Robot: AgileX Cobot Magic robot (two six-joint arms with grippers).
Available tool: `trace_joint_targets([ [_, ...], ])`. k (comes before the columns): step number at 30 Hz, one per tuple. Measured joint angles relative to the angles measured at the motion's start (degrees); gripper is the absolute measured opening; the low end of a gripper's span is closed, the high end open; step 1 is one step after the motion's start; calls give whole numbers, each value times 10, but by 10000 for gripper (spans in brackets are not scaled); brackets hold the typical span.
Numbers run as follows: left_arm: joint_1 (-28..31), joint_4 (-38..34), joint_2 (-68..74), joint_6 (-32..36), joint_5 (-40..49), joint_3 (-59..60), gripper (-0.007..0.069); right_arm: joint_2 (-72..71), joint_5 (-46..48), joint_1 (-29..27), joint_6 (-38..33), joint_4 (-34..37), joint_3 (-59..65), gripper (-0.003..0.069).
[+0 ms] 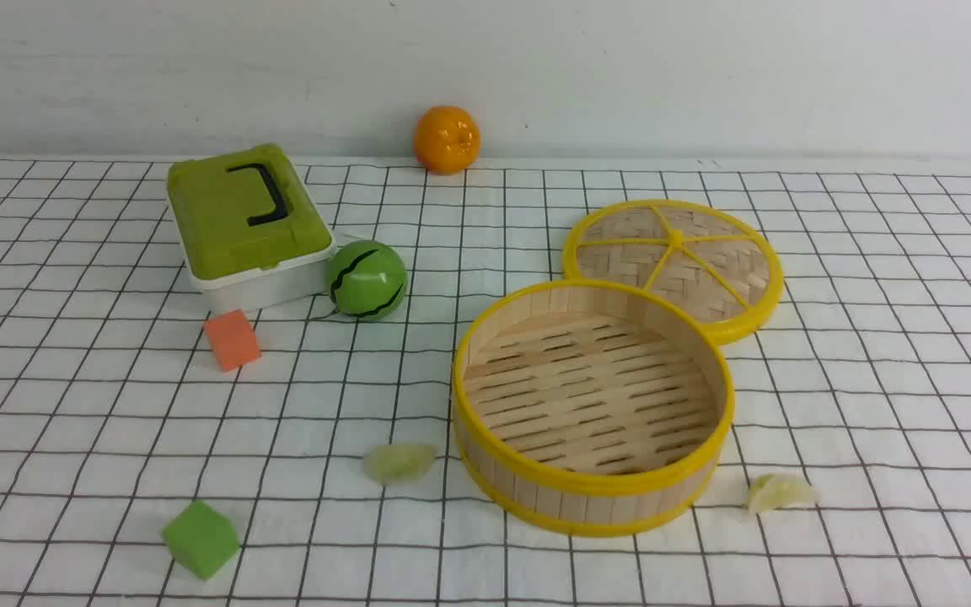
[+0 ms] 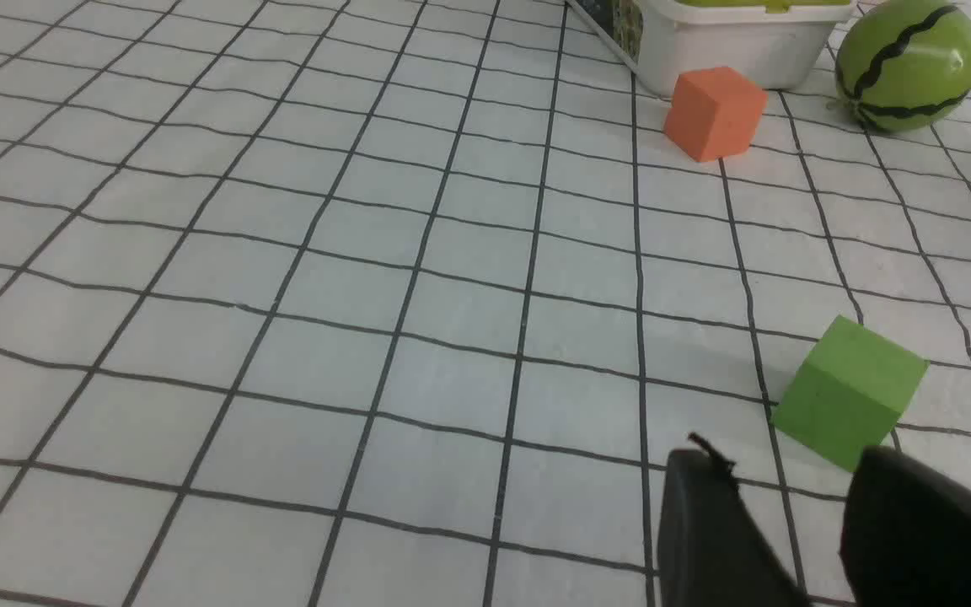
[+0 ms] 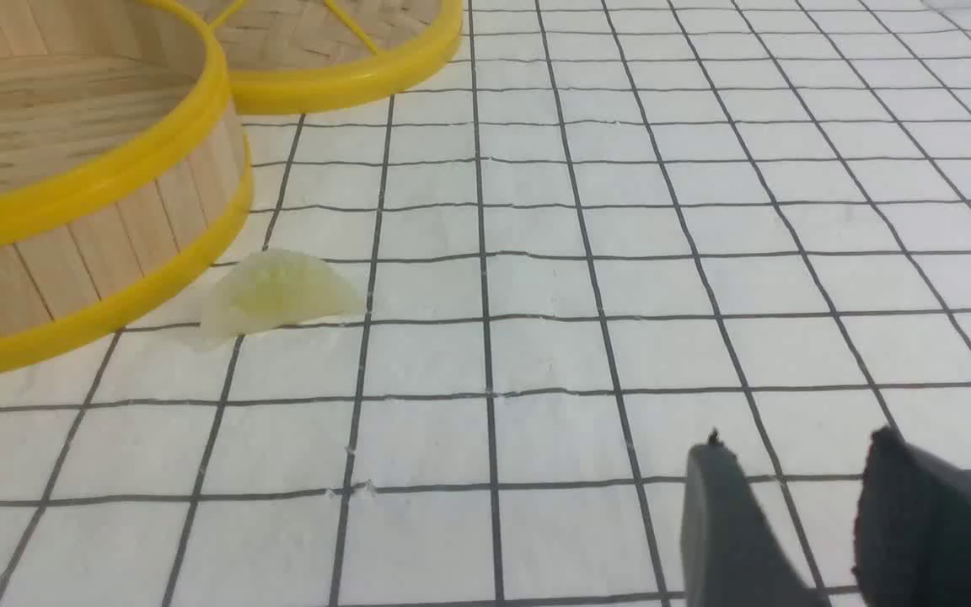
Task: Put the dumplings into the steamer on the table with the white tablecloth.
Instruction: 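Reach for and grasp a dumpling on the table with the left gripper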
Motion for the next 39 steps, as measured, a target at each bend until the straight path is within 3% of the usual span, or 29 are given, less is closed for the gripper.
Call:
trace_joint_targets([
  [39, 0, 0, 0, 0, 0, 0, 239, 0, 0, 0, 0, -24, 0, 239],
])
